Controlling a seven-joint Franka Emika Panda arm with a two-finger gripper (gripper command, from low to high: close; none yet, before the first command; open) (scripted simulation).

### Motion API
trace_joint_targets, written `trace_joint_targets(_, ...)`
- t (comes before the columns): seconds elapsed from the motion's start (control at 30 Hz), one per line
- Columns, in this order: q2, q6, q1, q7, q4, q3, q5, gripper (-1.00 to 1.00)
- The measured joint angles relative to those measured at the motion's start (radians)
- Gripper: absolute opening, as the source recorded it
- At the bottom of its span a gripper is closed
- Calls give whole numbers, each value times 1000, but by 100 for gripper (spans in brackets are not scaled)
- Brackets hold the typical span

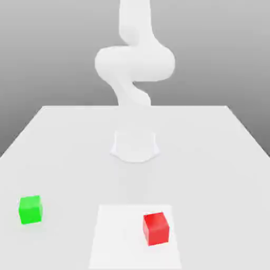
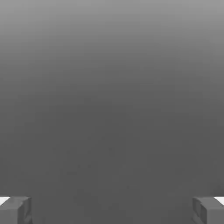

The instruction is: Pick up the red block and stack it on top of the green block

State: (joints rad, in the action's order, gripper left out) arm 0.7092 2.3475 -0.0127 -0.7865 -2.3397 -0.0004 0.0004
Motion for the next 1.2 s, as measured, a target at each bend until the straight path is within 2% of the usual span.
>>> trace_joint_targets(0.67, -732, 381, -79, 108, -319, 25, 0, 0)
trace_joint_targets(0.87, -949, 550, -86, 103, -317, 18, -17, 0)
trace_joint_targets(0.9, -983, 579, -88, 102, -312, 15, -19, -100)
trace_joint_targets(1.1, -1000, 593, -89, 99, -310, 14, -22, -100)
trace_joint_targets(1.2, -938, 540, -85, 102, -319, 19, -18, -100)
